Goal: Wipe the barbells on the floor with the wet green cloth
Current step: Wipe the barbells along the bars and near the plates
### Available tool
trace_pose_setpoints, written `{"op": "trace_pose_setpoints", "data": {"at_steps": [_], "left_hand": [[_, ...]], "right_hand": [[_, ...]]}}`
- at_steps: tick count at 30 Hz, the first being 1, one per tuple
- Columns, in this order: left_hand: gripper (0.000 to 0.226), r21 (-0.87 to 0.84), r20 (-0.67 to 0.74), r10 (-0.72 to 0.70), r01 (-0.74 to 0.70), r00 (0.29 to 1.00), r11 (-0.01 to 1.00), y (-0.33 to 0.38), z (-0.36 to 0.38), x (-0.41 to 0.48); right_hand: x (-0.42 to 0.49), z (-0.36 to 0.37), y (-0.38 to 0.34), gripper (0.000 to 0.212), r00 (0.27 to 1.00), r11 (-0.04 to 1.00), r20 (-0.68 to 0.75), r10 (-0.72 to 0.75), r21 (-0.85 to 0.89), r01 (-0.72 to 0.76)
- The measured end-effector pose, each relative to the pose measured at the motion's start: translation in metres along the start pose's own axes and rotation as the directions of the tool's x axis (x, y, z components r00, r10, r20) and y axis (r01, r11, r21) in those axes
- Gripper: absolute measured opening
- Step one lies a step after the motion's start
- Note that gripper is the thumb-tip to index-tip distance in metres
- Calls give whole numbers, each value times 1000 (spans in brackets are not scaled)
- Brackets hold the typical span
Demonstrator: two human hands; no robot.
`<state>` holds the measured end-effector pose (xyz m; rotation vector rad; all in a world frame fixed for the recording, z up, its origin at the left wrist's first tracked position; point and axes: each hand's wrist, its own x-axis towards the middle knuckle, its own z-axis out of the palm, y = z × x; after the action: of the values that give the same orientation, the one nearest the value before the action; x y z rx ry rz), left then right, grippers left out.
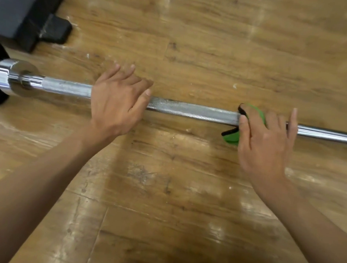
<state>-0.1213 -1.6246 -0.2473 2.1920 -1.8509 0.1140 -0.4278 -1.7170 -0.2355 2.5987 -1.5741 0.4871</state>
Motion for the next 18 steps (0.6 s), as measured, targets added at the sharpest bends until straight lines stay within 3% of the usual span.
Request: {"op": "trace_pose_setpoints", "data": {"at_steps": [2,4,8,12,14,16,18], "left_hand": [[60,7,6,-19,19,1000,1000,4,0,-3],[57,7,-1,-21,21,1000,1000,6,-1,-5],[62,-5,-2,-8,8,1000,1000,8,-3,-14],[61,-12,-35,10,-10,999,1000,12,-7,-25],[58,-9,-57,-1,0,998,1000,15,-10,-34],[58,4,-51,-2,3,999,1000,19,-11,-43],[61,30,-62,-4,6,998,1000,23,-10,-51]], "right_hand": [[-3,-2,-12,33,992,992,7,125,26,-125],[2,4,-51,30,991,989,11,135,62,-136],[11,11,-128,37,997,982,56,-60,183,49],[-2,-2,-91,35,964,968,110,-242,101,231],[-13,-12,-48,33,983,988,103,-152,20,151],[-23,-27,-2,32,990,993,132,46,-110,-32],[-26,-39,17,36,953,963,180,245,-160,-218]]}}
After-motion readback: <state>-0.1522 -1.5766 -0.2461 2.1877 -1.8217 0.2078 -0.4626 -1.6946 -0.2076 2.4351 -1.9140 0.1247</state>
